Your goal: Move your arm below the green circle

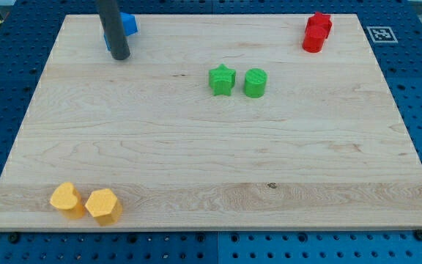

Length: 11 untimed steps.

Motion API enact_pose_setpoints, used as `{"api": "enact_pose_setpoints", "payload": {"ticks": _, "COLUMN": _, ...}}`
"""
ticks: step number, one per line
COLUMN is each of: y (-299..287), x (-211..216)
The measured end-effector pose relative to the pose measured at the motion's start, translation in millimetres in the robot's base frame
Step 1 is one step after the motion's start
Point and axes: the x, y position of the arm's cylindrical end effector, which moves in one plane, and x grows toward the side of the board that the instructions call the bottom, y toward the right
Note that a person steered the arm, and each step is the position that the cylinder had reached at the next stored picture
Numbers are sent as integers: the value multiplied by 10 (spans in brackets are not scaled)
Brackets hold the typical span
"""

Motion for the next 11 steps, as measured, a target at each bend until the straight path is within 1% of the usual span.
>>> {"api": "enact_pose_setpoints", "payload": {"ticks": 1, "y": 96, "x": 325}}
{"api": "enact_pose_setpoints", "payload": {"ticks": 3, "y": 348, "x": 829}}
{"api": "enact_pose_setpoints", "payload": {"ticks": 4, "y": 547, "x": 998}}
{"api": "enact_pose_setpoints", "payload": {"ticks": 5, "y": 873, "x": 1068}}
{"api": "enact_pose_setpoints", "payload": {"ticks": 9, "y": 2311, "x": 1068}}
{"api": "enact_pose_setpoints", "payload": {"ticks": 10, "y": 2426, "x": 1041}}
{"api": "enact_pose_setpoints", "payload": {"ticks": 11, "y": 2388, "x": 1002}}
